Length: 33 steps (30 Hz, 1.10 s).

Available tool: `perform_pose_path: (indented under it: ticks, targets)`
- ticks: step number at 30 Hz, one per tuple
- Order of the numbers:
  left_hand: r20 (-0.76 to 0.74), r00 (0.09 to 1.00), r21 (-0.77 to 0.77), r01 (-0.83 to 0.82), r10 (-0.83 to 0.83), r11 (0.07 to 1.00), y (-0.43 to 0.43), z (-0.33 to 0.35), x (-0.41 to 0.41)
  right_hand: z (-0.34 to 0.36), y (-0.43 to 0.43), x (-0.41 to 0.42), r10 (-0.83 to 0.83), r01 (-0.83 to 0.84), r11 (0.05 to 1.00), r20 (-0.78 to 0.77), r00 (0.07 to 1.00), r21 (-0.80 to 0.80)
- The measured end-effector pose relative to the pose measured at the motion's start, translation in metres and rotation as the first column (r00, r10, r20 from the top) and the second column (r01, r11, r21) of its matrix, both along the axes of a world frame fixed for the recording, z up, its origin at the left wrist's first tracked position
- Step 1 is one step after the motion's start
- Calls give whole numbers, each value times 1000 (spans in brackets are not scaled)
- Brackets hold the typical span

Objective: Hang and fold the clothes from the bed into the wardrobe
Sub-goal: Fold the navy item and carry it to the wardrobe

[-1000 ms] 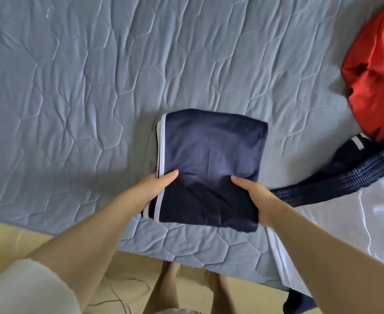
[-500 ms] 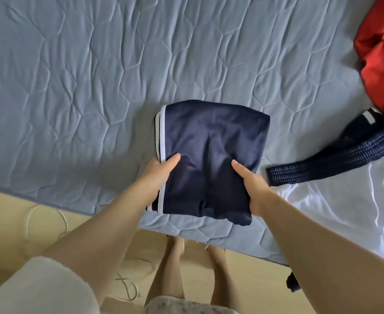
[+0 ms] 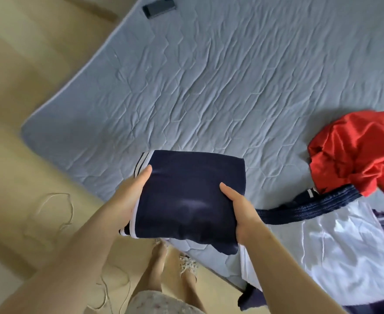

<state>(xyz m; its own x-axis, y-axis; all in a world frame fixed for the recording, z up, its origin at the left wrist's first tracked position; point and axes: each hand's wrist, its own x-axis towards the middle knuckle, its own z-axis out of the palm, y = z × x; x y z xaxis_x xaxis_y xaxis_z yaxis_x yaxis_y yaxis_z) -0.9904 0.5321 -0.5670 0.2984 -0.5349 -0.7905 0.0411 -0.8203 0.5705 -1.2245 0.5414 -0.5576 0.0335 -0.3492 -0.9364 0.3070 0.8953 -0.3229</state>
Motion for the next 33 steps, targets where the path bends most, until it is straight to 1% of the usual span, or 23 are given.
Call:
perform_pose_path:
  ticks: [3, 6, 7, 10, 12, 14, 17, 19, 24, 27, 33]
  targets:
    - [-37, 988, -94, -156, 153, 983, 1, 56, 16, 54, -14, 13, 65, -62, 994, 34, 997, -90]
    - [-60, 987, -174, -158, 150, 972, 9, 110, 37, 104, -29, 34, 147, -136, 975, 51, 988, -175]
    - [-65, 983, -179, -181, 172, 967, 13, 126, 46, 119, -32, 43, 172, -158, 967, 56, 983, -198]
    - [-177, 965, -213, -227, 191, 950, 25, 166, 76, 157, -38, 74, 258, -230, 937, 76, 963, -263]
    - [-182, 962, -244, -247, 206, 938, 34, 196, 96, 178, -40, 97, 313, -273, 916, 99, 945, -294]
    - [-186, 945, -261, -310, 268, 914, 43, 220, 117, 197, -40, 123, 371, -318, 892, 116, 922, -321]
    - [-240, 906, -280, -410, 350, 868, 61, 243, 155, 220, -41, 171, 463, -402, 845, 107, 880, -352]
    - [-246, 876, -295, -475, 415, 829, 74, 255, 185, 232, -44, 208, 533, -467, 801, 93, 841, -374]
    - [-236, 775, -348, -631, 586, 694, 102, 271, 276, 257, -51, 320, 701, -614, 654, 50, 711, -442]
    - [-239, 739, -381, -668, 630, 639, 113, 281, 343, 269, -53, 395, 756, -657, 593, 41, 653, -466]
    - [-207, 688, -398, -708, 695, 583, 137, 309, 462, 291, -49, 537, 819, -693, 503, 30, 573, -516]
